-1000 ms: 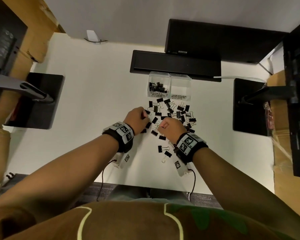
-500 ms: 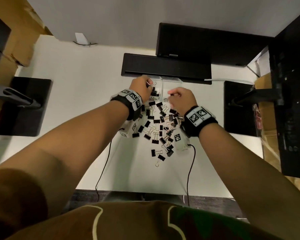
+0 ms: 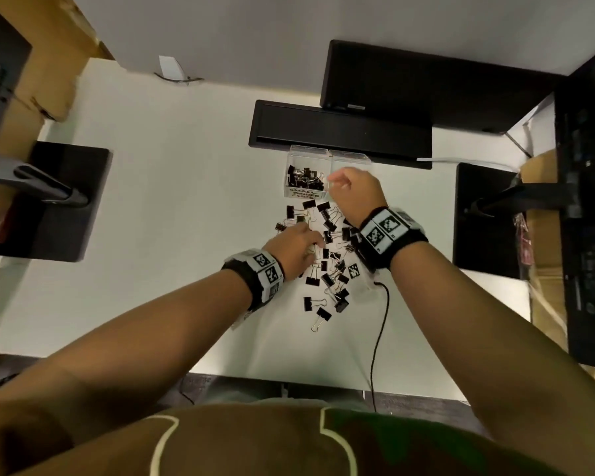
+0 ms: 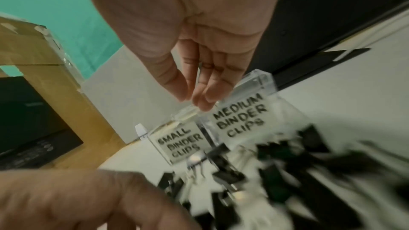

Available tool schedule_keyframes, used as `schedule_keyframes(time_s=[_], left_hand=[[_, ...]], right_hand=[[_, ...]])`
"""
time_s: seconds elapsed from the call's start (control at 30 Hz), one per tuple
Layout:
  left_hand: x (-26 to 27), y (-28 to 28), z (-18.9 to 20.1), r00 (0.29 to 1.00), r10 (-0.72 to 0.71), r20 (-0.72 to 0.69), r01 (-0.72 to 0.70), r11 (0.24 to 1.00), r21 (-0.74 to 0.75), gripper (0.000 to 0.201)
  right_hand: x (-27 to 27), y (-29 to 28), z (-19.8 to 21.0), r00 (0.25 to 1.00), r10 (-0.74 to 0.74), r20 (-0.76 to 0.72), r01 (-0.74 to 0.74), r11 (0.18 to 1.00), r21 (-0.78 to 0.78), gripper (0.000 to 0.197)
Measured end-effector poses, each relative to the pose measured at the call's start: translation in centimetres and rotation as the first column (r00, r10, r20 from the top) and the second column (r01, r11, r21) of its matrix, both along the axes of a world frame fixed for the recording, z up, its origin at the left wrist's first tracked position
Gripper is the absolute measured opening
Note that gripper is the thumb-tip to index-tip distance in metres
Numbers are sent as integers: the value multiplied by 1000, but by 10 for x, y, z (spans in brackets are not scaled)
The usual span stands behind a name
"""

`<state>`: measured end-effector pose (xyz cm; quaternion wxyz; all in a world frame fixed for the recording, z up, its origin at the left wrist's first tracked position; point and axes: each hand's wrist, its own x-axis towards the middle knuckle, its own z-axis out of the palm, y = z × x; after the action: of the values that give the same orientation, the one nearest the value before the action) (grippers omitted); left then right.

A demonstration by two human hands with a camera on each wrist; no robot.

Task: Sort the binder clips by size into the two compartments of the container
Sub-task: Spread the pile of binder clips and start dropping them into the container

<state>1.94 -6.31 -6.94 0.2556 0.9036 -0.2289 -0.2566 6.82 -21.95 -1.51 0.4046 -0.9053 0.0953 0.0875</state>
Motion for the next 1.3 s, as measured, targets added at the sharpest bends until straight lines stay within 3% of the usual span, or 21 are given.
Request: schedule_keyframes(time_s=[0.1,0.2,0.33,0.5,0.7,0.9,0.97,1.0,1.07,1.13,1.2,1.3], left_hand=[[-8,5,-6,999,-46,25,45,998,50,41],[-7,14,-8,999,3,50,-7,998,69,41],[-4,15,-4,994,89,56,-93,993,72,27],[-13,1,-7,1000,23,8,-23,996,88,28],[-19,0,-9,995,45,87,-51,996,75,17],[-19,4,-7,991,66,117,-71,996,47,19],[-19,3,-4,987,135,88,-136,991,5,21],[-19,2,-1,983,172,64,-171,985,-21,21],[-17,-1,3,971,239,19,-237,970,-62,19],[-16,-6,6,960,280,-16,-280,956,-87,17],[-14,-11,5,963,268,-9,-268,960,-86,19],[-13,-20,7,983,181,43,-178,983,-48,22]], right_hand=[[-36,-18,-12,989,71,-128,-78,996,-49,17],[-68,-29,-27,951,116,-286,-138,989,-59,13],[-92,-26,-43,947,139,-290,-182,975,-128,16],[-100,-17,-49,980,89,-178,-105,991,-82,11],[-98,-26,-45,971,-94,-221,123,985,120,12],[-93,-41,-42,877,-240,-417,437,758,484,21],[-92,-42,-40,853,-244,-462,491,676,550,17],[-93,-42,-40,848,-240,-473,496,674,547,14],[-94,-43,-40,876,-206,-436,408,799,441,14],[-96,-41,-40,937,-121,-329,202,953,225,8],[-98,-36,-41,971,16,-237,-3,999,54,7],[-101,-29,-45,961,176,-214,-202,973,-110,19]])
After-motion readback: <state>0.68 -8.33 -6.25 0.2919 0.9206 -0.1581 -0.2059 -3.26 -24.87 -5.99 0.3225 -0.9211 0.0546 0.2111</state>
